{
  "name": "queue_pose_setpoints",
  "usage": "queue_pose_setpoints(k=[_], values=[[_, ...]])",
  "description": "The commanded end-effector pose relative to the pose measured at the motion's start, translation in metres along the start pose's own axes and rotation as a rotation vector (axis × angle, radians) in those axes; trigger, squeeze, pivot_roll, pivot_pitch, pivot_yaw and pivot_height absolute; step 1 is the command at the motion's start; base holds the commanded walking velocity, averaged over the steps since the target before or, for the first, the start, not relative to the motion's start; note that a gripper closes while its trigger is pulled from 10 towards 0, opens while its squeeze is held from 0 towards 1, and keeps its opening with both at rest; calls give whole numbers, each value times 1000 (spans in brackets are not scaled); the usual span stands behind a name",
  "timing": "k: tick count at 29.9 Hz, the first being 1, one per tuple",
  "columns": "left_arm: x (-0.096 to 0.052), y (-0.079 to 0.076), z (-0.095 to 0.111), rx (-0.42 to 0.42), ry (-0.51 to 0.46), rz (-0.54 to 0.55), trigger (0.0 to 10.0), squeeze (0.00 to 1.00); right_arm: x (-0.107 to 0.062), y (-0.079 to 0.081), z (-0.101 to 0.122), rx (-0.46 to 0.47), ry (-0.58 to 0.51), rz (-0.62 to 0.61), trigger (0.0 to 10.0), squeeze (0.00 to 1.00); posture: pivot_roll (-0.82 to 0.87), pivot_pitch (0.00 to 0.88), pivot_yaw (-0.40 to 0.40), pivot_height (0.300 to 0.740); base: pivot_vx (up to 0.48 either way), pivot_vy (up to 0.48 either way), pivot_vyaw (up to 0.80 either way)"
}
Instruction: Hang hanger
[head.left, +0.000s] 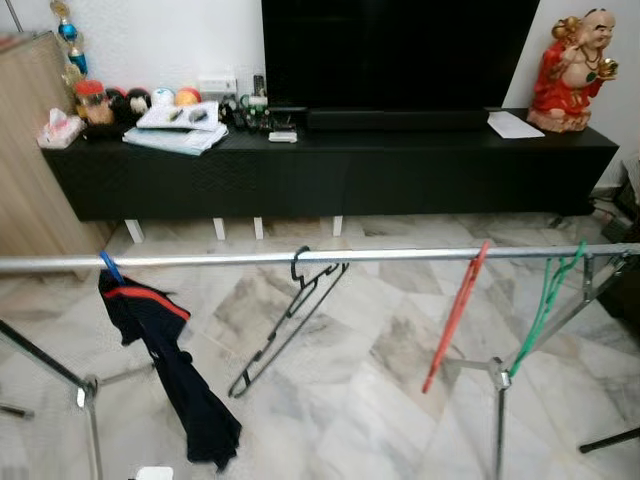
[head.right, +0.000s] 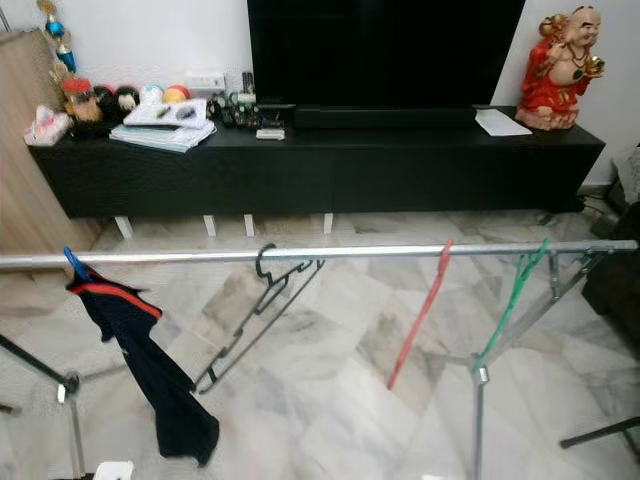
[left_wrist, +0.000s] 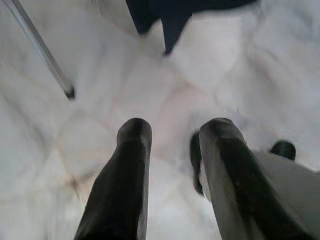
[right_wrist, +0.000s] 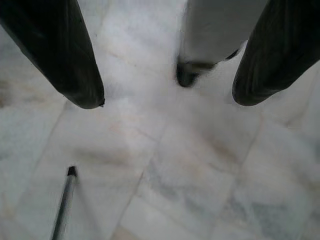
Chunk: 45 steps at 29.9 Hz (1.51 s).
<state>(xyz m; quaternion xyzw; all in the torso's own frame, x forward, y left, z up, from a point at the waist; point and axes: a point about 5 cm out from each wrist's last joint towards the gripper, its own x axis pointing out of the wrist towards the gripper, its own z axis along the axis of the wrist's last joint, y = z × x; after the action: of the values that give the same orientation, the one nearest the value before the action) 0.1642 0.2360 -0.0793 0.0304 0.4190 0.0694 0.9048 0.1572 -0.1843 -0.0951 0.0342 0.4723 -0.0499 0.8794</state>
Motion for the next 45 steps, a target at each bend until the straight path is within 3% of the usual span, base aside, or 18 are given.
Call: queue_pose_setpoints(k=[1,10,32,45], values=[[0,-3,-2,3,16,-7,10000,0,0,-5,1,-5,-4,-12,10000,0,43,59,-27,740,0,-300,0],[1,-6,-1,4,16,-10,10000,0,0,-3,3,-62,-12,3,10000,0,44,58,-28,740,0,-298,72],[0,-11,-6,6,37,-17,10000,0,0,-3,5,-33,-26,1,10000,0,41,53,-29,740,0,-299,53],[-9,5,-29,-17,89,5,10000,0,0,-4,5,-24,-26,-10,10000,0,35,54,-29,740,0,-205,0]])
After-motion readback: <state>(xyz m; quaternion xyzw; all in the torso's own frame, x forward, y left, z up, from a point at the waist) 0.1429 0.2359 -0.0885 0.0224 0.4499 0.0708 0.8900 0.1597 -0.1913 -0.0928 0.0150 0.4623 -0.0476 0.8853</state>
